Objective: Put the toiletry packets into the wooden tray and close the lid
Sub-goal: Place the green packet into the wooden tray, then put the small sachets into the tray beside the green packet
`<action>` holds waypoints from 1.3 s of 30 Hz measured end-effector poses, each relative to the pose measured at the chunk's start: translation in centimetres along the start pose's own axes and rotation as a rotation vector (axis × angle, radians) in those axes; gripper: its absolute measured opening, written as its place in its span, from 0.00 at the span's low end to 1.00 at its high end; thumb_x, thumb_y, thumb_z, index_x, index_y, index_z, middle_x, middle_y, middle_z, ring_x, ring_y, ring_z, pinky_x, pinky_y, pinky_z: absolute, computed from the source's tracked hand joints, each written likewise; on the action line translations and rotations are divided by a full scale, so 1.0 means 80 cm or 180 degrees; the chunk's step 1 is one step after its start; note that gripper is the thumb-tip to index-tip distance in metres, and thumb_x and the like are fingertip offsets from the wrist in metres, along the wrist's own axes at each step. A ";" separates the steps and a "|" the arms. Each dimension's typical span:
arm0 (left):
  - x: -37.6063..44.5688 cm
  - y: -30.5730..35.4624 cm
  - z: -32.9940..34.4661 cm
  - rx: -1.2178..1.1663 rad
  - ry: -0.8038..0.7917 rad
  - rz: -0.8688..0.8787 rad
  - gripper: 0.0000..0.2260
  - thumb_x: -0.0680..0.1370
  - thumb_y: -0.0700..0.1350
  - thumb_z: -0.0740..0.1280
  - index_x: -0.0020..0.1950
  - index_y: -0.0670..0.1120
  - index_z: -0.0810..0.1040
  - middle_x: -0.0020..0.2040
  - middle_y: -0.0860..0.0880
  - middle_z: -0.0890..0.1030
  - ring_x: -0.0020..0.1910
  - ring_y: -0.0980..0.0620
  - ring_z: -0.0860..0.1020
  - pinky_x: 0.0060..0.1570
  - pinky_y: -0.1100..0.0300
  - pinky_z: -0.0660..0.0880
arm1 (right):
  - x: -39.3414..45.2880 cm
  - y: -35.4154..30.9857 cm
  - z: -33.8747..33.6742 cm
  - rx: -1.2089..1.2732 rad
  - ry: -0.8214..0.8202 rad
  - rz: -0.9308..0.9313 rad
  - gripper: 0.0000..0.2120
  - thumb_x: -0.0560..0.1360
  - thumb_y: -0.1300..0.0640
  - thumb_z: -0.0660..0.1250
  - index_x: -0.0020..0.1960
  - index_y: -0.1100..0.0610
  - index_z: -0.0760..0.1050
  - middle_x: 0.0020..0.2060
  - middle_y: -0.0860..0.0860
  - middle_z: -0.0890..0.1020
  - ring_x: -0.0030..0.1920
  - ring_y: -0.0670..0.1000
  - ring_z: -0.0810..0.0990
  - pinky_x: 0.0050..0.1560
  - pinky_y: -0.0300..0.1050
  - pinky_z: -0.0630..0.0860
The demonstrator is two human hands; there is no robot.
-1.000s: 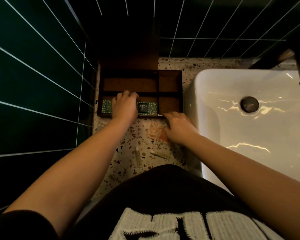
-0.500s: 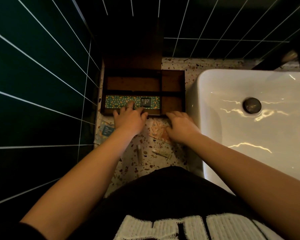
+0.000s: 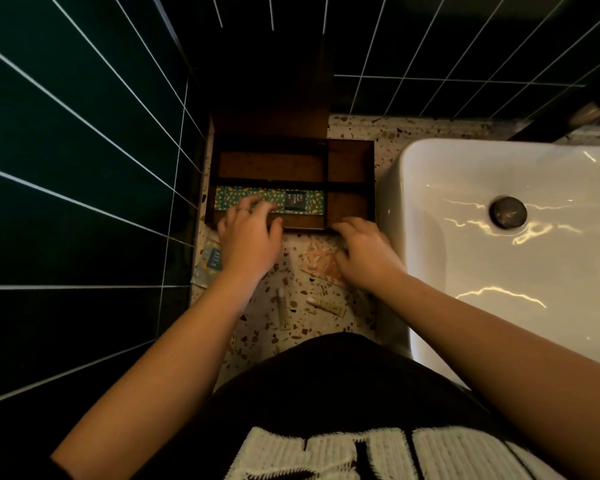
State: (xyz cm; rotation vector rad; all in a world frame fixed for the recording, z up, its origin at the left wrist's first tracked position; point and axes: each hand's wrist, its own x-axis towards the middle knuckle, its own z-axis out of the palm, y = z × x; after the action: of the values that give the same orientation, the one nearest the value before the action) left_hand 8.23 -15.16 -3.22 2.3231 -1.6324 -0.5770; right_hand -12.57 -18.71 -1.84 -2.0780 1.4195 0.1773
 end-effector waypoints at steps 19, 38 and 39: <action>-0.067 -0.083 0.024 0.0157 -0.0173 -0.1177 0.28 0.78 0.45 0.69 0.77 0.52 0.64 0.78 0.43 0.62 0.73 0.38 0.63 0.69 0.42 0.65 | 0.007 -0.004 0.059 -0.1119 -0.0284 -0.0075 0.27 0.75 0.56 0.67 0.72 0.56 0.62 0.64 0.59 0.72 0.63 0.63 0.72 0.56 0.57 0.74; -0.055 -0.075 0.008 -0.0797 -0.0275 -0.0956 0.08 0.79 0.48 0.70 0.56 0.51 0.75 0.50 0.52 0.80 0.49 0.48 0.80 0.48 0.50 0.79 | -0.002 -0.017 0.004 0.0698 0.0263 -0.0022 0.06 0.79 0.58 0.64 0.56 0.56 0.74 0.44 0.49 0.79 0.42 0.52 0.79 0.40 0.44 0.73; -0.051 -0.072 0.003 -0.0949 -0.0216 -0.0939 0.08 0.79 0.47 0.69 0.58 0.51 0.76 0.50 0.53 0.80 0.49 0.50 0.79 0.47 0.52 0.78 | 0.003 -0.020 -0.003 0.0764 0.0349 -0.0046 0.06 0.79 0.58 0.64 0.56 0.56 0.74 0.45 0.49 0.79 0.43 0.52 0.79 0.41 0.44 0.73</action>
State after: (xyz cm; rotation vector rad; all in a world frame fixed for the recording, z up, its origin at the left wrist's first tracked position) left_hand 11.79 -9.31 -5.09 2.3484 -1.1388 -0.9014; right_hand -11.11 -18.63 -1.10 -1.9240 1.4139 -0.1099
